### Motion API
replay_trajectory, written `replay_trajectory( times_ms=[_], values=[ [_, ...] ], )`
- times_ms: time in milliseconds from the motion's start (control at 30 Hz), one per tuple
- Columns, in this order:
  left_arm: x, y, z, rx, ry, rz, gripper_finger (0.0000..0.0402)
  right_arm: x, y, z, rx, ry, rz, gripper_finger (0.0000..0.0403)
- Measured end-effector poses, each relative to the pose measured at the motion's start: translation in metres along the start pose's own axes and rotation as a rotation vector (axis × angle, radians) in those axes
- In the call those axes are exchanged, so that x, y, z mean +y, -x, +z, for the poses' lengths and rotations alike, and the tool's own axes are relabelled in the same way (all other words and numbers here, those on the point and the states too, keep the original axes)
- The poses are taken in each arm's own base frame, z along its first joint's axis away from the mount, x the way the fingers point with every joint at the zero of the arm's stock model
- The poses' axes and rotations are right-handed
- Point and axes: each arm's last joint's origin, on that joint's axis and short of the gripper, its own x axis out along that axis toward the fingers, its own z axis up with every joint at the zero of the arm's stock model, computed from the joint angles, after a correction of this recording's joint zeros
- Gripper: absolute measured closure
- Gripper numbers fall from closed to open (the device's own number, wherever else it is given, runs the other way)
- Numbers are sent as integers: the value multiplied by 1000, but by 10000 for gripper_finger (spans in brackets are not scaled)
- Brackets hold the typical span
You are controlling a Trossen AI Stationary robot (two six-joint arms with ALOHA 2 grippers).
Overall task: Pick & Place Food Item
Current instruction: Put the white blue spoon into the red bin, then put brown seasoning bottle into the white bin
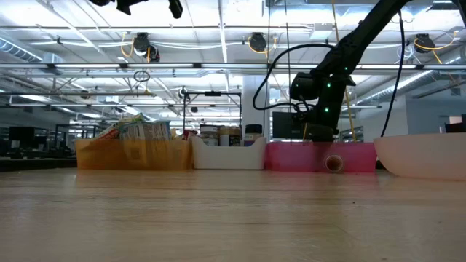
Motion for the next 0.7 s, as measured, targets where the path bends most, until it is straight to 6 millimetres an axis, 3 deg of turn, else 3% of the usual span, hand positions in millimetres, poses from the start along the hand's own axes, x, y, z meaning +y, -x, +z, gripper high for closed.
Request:
replay_trajectory(
  times_ms=[267,533,700],
  values=[
    [0,0,0,0,6,0,270,-1,10,1,-30,-12,-9,236],
    [-1,0,1,-5,22,-5,270,-3,76,10,-317,-89,-46,198],
    [-2,-2,0,11,90,-20,270,6,113,11,-502,-219,154,188]
  ],
)
